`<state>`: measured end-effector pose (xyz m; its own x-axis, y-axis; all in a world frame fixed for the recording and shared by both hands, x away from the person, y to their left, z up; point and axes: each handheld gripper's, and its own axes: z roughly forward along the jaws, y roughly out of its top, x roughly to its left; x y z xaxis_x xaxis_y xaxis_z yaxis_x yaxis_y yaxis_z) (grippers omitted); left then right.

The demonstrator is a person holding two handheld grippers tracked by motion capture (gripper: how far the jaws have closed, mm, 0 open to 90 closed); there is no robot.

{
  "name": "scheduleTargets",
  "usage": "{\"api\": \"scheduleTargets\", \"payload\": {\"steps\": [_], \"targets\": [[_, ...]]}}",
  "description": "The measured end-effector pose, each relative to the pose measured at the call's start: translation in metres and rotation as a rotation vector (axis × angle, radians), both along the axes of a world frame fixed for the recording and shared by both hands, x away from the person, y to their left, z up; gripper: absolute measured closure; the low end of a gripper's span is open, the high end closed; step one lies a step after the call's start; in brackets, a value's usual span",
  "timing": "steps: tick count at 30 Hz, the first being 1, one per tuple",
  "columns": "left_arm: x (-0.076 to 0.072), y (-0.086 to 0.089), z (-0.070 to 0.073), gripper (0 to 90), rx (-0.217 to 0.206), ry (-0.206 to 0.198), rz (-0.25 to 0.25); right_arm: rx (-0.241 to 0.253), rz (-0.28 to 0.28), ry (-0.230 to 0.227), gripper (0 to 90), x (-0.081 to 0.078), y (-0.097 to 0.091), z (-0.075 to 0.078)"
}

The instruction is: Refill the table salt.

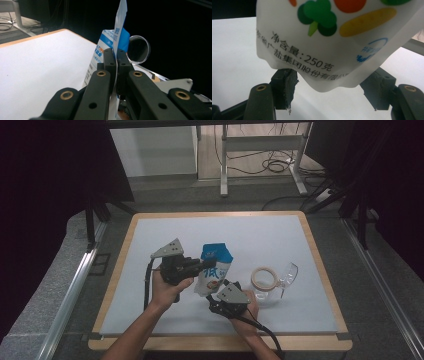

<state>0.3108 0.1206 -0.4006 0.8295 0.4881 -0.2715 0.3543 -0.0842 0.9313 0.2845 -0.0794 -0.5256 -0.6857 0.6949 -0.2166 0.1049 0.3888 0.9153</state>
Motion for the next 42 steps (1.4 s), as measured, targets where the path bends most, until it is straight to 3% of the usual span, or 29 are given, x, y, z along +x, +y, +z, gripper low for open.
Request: {"api": "scheduleTargets", "payload": {"steps": [10, 17, 20, 21, 24, 28, 35, 36, 42], "targets": [[0.008, -0.010, -0.005, 90.0, 0.000, 0.042, -0.028, 0.044, 0.040, 0.088, 37.0, -0.009, -0.006, 0.000], [0.003, -0.017, 0.001, 90.0, -0.004, 0.033, -0.053, 0.053, 0.038, 0.065, 37.3, -0.012, -0.011, 0.002], [0.000, -0.020, 0.003, 90.0, -0.003, 0.025, -0.063, 0.033, 0.028, 0.041, 34.1, -0.012, -0.012, 0.002], [-0.001, -0.021, 0.004, 90.0, -0.010, 0.022, -0.065, -0.004, 0.013, 0.016, 28.0, -0.011, -0.008, 0.001], [-0.003, -0.023, 0.007, 90.0, -0.010, 0.014, -0.069, -0.025, -0.008, -0.013, 26.0, -0.012, -0.005, 0.000], [-0.002, -0.022, 0.008, 90.0, -0.029, 0.027, -0.073, 0.002, -0.019, -0.039, 29.7, -0.013, -0.006, 0.003], [-0.002, -0.025, 0.008, 90.0, -0.029, 0.027, -0.075, 0.038, -0.031, -0.022, 32.1, -0.009, -0.007, 0.004], [-0.001, -0.024, 0.009, 90.0, -0.035, 0.033, -0.080, 0.056, -0.009, -0.014, 37.2, -0.009, -0.009, 0.004], [0.001, -0.025, 0.011, 90.0, -0.045, 0.042, -0.081, 0.103, 0.040, 0.005, 40.2, -0.011, -0.013, 0.006]]}}
